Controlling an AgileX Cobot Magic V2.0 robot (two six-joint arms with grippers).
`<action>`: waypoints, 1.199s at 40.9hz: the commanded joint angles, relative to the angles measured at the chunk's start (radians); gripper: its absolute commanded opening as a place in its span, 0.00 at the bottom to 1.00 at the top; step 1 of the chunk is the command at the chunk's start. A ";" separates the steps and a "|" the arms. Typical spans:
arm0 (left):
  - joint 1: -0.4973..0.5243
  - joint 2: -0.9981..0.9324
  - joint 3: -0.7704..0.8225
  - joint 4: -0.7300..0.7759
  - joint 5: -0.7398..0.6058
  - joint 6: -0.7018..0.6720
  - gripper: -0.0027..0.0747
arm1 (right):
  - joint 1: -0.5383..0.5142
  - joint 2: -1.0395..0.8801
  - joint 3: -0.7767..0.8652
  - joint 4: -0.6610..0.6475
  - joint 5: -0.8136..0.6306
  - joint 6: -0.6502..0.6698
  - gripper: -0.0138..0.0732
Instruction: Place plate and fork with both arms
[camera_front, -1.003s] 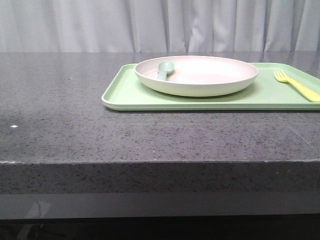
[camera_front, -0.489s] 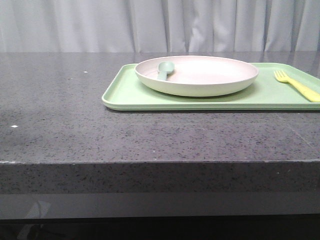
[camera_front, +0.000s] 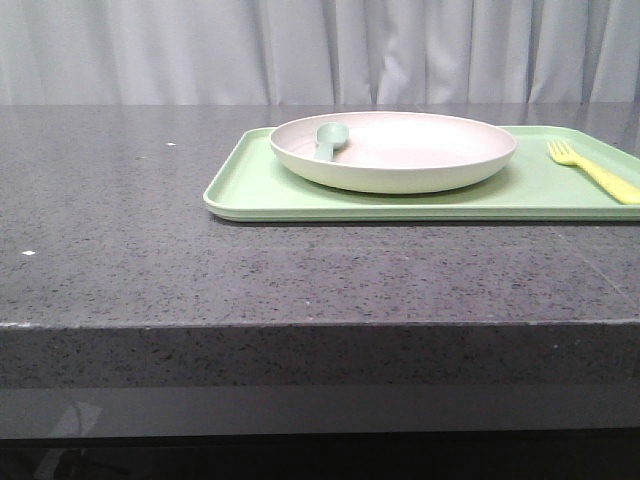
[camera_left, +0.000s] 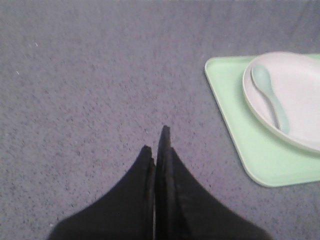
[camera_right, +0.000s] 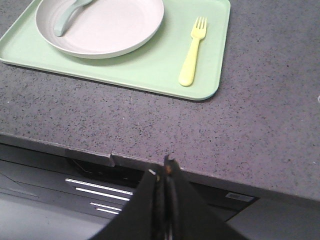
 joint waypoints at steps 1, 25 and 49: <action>0.003 -0.105 0.048 -0.009 -0.159 -0.013 0.01 | -0.001 0.008 -0.019 0.000 -0.074 0.003 0.08; 0.071 -0.393 0.238 0.041 -0.210 -0.001 0.01 | -0.001 0.008 -0.019 0.000 -0.075 0.003 0.08; 0.149 -0.695 0.791 0.167 -0.679 -0.211 0.01 | -0.001 0.008 -0.019 0.000 -0.075 0.003 0.08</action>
